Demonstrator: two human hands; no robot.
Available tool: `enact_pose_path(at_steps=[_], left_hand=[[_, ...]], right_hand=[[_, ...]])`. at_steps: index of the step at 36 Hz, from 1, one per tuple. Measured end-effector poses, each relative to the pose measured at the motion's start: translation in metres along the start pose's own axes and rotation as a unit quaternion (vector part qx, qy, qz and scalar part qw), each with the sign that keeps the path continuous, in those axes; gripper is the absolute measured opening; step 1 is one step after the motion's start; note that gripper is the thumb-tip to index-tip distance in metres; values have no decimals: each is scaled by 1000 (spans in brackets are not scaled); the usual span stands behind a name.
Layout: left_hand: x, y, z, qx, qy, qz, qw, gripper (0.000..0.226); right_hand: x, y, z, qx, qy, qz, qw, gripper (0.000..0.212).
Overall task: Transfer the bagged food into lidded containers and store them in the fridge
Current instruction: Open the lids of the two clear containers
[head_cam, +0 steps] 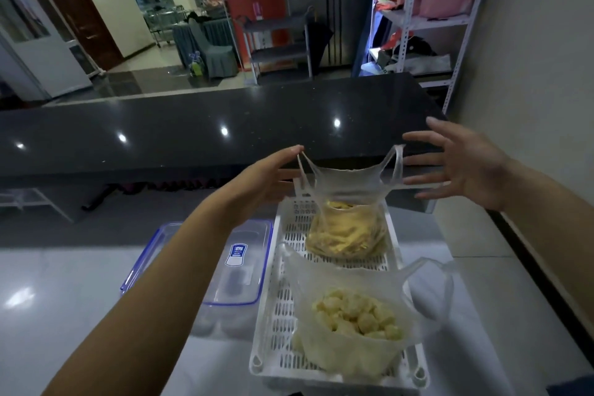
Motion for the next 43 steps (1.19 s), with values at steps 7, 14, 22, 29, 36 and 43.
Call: enact_pose_path(at_steps=[7,14,22,29,36,43], left_hand=[[17,51,14,-91,-272,56,956,71],[62,102,-44,-44,-444,176,877,79],[120,166,-173,101,-469,197,855,91],[174,173,-237,188,-453,187,851,95],[214,147,-274,147,-446,146,871,96],[243,117,-295,43,-497,69,864,90]], right_hand=[[-47,58,-45,185,387,86,899,75],[-168,106,-58,334,517,33,787,82],[-276,122,-11,357,580,-97,726,82],[-356,121,40,349,581,-169,716,74],[-421,58,116,222,634,-177,719,77],[-468,7,146,154,658,-125,727,78]])
Point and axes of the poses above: each hand's wrist, its own y-axis away from the middle knuckle, its own x-axis out of the back of the hand, z = x × y, the point moved 6 cm from there along -y, towards the middle knuckle, and after that the axes turned 6 degrees about z, right-handed, at the moved point
